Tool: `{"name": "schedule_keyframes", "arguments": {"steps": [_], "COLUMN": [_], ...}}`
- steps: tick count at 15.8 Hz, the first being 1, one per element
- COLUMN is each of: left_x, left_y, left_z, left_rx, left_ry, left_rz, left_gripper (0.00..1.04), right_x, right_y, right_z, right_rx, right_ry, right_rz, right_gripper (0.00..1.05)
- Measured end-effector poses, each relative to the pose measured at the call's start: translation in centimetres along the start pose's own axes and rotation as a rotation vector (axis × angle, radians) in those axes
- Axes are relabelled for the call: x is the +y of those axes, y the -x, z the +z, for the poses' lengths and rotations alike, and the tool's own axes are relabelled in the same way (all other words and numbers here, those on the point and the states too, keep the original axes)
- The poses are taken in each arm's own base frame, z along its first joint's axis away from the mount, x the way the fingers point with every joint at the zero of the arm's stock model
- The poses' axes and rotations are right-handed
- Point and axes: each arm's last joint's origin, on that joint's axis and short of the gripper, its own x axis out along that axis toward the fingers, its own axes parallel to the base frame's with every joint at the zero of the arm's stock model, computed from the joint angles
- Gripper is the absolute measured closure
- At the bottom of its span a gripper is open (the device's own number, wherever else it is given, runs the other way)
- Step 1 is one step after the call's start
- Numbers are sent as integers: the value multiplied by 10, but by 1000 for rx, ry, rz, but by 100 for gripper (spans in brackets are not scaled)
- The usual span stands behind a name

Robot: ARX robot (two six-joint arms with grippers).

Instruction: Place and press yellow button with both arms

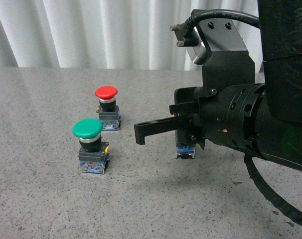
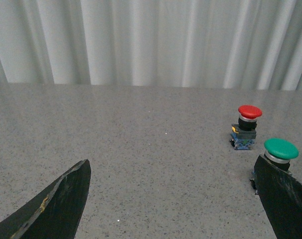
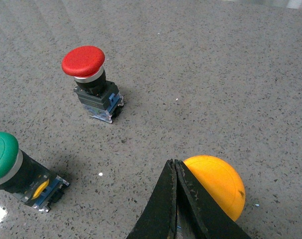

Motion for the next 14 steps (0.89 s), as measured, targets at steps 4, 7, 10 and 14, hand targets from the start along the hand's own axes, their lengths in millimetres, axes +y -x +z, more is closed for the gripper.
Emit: {"name": "schedule_keyframes", "arguments": {"steps": [4,7,10,14], "left_x": [0,0,0,0], "left_y": [0,0,0,0], "left_z": [0,0,0,0], "left_rx": [0,0,0,0], "left_ry": [0,0,0,0], "left_rz": [0,0,0,0], "left_gripper": [7,7,7,7], "right_x": [-3,-5,-4,2], "right_y": [-3,-3,-2,25], "right_z": [0,-1,1,31], "right_rx": [39,64,34,-286], "right_ry": [7,18,16,-68], "right_rz": [-21,-31,-22,87], "right_gripper": [103,103,103,103]}}
